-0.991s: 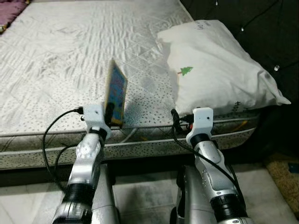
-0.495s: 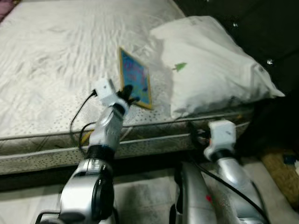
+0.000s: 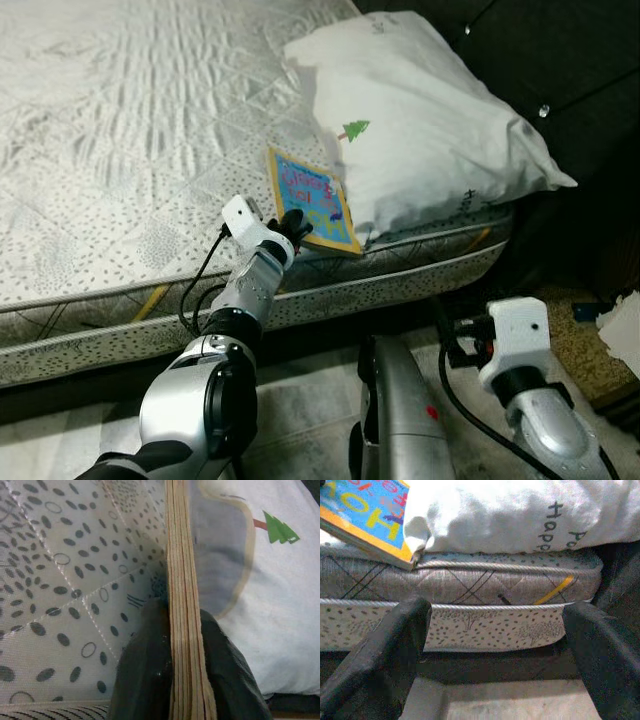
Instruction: Clean up the room
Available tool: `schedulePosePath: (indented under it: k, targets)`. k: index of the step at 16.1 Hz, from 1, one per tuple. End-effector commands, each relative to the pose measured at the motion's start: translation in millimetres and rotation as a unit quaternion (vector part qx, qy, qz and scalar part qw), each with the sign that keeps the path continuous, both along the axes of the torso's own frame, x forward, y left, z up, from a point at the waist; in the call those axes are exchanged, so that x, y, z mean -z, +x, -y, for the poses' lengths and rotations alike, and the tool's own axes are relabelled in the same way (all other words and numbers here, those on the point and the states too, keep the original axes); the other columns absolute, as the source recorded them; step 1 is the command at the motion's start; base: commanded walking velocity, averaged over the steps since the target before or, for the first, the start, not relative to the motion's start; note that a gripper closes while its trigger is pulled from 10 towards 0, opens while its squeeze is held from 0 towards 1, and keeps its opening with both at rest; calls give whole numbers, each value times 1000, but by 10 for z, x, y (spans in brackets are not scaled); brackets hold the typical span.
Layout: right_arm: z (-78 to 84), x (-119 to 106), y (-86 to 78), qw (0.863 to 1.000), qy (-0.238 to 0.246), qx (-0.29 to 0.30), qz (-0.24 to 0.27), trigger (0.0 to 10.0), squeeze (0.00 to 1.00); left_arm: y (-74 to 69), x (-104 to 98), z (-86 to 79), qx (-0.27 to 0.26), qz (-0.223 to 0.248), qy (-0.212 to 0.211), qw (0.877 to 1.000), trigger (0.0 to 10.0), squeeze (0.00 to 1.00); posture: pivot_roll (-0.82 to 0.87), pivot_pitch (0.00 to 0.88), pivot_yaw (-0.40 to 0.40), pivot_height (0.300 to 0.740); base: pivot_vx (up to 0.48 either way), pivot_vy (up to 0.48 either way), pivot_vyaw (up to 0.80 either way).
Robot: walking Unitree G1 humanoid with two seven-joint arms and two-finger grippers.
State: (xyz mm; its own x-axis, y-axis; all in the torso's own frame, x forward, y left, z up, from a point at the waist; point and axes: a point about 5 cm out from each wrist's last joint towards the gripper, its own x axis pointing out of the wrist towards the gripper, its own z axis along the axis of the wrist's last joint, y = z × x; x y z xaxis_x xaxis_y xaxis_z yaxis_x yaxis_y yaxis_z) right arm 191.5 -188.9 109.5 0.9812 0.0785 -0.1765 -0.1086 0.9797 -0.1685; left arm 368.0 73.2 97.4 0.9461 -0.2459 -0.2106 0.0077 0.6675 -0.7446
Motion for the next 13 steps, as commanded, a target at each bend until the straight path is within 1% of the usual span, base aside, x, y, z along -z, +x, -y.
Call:
schedulePosePath:
  k: [1,2,3,4,6,7,11,12,13]
  targets:
    - [83,-58,-72,1000,-12,3,-5,10000,0,5,0,18,-3,0,9,1000,10000,0,-274,172,-60,496,0,0,0]
    - [121,-63,-99,1000,-17,5,-11,10000,0,48,-60,-84,-26,21,23,999,10000,0,-273,177,-67,496,0,0,0]
    - [134,-62,-106,1000,-18,5,-13,10000,0,62,-82,-119,-31,29,31,999,10000,0,-272,177,-68,496,0,0,0]
    - [146,-62,-111,1000,-19,6,-18,10000,0,81,-101,-208,-48,36,36,998,10000,0,-271,178,-70,496,0,0,0]
    - [136,-66,-103,1000,-20,3,-21,10000,0,85,-91,-308,-61,38,42,997,10000,0,-268,180,-76,496,0,0,0]
    - [136,-68,-92,1000,-20,2,-23,10000,0,78,-67,-384,-65,39,51,996,10000,0,-266,178,-81,496,0,0,0]
    - [146,-77,-65,999,-22,-1,-24,10000,0,49,13,-446,-68,22,64,995,10000,0,-267,176,-84,496,0,0,0]
    - [146,-78,-59,999,-22,-1,-23,10000,0,36,47,-431,-54,12,67,996,10000,0,-267,176,-82,496,0,0,0]
    - [145,-80,-53,999,-23,0,-22,10000,0,20,87,-418,-39,1,72,997,10000,376,-269,175,-80,496,0,0,0]
